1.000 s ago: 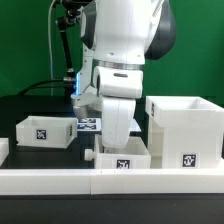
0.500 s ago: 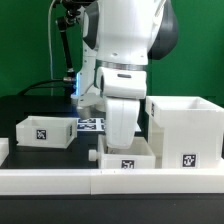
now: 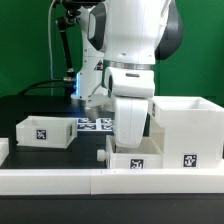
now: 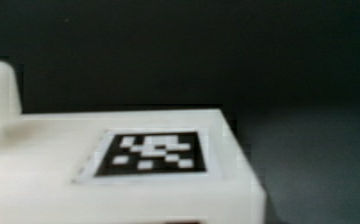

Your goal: Assemble drawer

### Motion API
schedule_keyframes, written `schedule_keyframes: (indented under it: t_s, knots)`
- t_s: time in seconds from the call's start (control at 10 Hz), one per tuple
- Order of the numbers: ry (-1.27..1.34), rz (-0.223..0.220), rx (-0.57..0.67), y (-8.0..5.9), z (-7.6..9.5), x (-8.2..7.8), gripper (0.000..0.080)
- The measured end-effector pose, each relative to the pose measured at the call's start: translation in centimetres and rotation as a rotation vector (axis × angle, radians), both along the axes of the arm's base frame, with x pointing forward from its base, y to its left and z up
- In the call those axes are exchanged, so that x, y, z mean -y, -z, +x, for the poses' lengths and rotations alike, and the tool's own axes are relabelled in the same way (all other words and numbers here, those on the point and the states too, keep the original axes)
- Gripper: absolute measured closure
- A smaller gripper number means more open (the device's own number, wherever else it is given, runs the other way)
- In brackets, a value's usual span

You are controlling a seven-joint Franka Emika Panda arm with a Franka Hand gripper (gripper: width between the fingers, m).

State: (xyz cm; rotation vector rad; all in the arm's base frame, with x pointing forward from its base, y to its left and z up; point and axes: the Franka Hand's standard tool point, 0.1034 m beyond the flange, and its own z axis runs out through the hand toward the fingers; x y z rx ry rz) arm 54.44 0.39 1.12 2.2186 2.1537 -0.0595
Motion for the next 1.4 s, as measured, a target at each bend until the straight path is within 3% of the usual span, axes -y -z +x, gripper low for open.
schedule_keyframes:
  t_s: [0.9, 1.0, 1.1, 1.2, 1.3, 1.4]
  knots:
    - [-0.007, 0.006, 0.004, 0.02, 0.07, -0.74, 0.0758]
    - [-0.006, 0.006, 0.004, 0.02, 0.07, -0.73, 0.0678]
    - [-0.004, 0.006, 0.004, 0.01, 0.08, -0.73, 0.0530]
    - [0.011, 0.006, 0.006, -0.02, 0.13, -0.77, 0.0530]
    - [0.014, 0.006, 0.007, -0.03, 0.15, -0.77, 0.0341]
    - [0.015, 0.006, 0.008, -0.09, 0.21, -0.74, 0.0341]
